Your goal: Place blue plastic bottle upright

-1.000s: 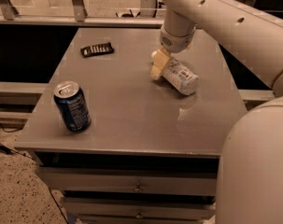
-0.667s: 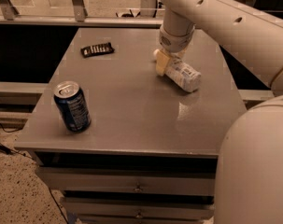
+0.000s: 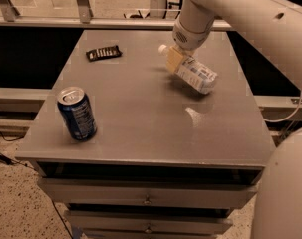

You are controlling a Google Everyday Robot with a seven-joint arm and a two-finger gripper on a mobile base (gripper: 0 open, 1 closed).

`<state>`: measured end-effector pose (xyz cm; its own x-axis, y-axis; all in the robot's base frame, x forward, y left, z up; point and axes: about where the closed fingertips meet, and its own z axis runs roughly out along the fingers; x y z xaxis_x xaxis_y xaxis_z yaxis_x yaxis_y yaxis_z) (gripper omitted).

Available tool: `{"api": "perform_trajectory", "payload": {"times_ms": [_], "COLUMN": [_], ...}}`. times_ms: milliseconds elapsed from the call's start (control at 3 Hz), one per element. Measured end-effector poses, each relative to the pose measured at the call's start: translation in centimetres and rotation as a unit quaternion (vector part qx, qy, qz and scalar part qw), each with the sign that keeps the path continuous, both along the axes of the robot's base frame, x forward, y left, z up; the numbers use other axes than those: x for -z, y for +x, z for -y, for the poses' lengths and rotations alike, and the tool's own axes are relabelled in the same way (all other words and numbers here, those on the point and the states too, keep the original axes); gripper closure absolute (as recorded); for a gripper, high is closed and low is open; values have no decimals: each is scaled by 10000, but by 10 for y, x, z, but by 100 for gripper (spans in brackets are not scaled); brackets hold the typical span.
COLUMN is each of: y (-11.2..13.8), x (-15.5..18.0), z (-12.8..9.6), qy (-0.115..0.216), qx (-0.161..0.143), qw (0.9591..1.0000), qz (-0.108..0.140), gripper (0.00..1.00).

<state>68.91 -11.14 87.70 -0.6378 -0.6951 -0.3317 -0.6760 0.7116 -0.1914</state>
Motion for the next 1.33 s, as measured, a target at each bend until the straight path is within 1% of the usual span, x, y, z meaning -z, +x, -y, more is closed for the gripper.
{"api": "perform_trajectory", "payload": {"times_ms": [333, 667, 1000, 1333], "y": [-15, -35, -61, -92], "x": [-34, -72, -106, -137], "z": [-6, 0, 5, 11], "qy": [587, 1389, 2059, 2830], "qx": [-522, -1047, -1440, -1887], "qw": [9959, 9801, 9594, 9260], "qz": [452, 954, 1279, 1639], "gripper": [100, 100, 100, 100]}}
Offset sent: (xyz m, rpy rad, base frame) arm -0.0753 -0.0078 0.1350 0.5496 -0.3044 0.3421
